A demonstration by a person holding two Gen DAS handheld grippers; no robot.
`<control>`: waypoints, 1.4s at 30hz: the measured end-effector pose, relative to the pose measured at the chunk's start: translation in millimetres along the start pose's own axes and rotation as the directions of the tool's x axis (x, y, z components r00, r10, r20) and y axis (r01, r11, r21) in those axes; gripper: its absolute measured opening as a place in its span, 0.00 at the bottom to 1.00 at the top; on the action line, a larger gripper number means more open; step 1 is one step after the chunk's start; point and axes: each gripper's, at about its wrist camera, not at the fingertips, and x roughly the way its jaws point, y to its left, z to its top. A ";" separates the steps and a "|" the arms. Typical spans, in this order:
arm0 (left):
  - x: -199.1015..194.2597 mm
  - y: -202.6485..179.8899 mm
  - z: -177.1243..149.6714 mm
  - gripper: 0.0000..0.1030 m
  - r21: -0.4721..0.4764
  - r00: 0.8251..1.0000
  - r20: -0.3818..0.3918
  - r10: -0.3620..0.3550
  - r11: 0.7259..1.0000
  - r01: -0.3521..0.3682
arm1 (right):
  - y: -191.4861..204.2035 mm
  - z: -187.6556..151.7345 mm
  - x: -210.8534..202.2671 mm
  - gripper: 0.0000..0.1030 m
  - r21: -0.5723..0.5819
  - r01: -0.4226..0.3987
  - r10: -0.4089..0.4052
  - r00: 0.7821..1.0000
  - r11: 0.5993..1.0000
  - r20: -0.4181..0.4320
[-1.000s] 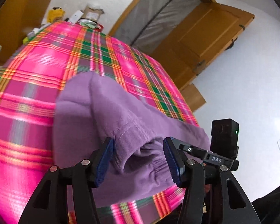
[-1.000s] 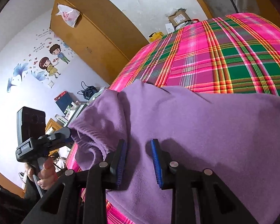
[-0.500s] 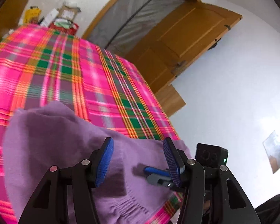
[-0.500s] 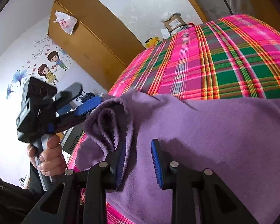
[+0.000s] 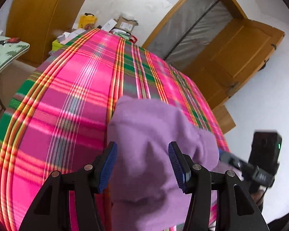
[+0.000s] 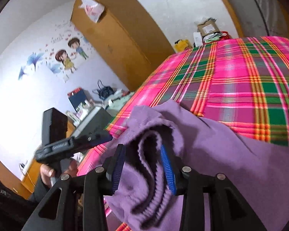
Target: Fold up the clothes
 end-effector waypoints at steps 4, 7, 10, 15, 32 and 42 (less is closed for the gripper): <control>-10.9 -13.0 -7.6 0.55 0.069 0.999 0.005 -0.038 0.997 0.037 | 0.0 4.6 18.8 0.38 0.018 -0.013 0.014 0.999 1.000 -0.045; -13.9 -23.4 -10.0 0.55 0.129 0.998 0.006 -0.058 0.990 0.057 | 0.2 5.9 20.6 0.38 0.034 0.006 -0.004 0.998 0.999 -0.058; -11.4 -26.2 -15.7 0.55 0.159 0.998 -0.017 -0.066 0.985 0.068 | 4.1 6.8 14.5 0.38 0.028 -0.002 0.003 0.999 1.000 -0.047; -2.6 -20.7 -25.6 0.55 0.166 0.996 -0.061 -0.057 0.984 0.067 | 2.4 4.1 23.4 0.38 0.051 -0.047 0.052 0.994 0.998 -0.099; 8.9 -17.0 -37.8 0.55 0.199 0.995 -0.098 -0.037 0.978 0.056 | -36.2 20.1 40.7 0.09 0.263 -0.057 0.073 0.996 0.963 -0.053; -8.7 -14.8 -43.1 0.55 0.225 0.994 -0.084 -0.065 0.971 0.083 | -83.6 -6.3 34.1 0.11 0.469 -0.084 0.097 0.995 0.879 -0.004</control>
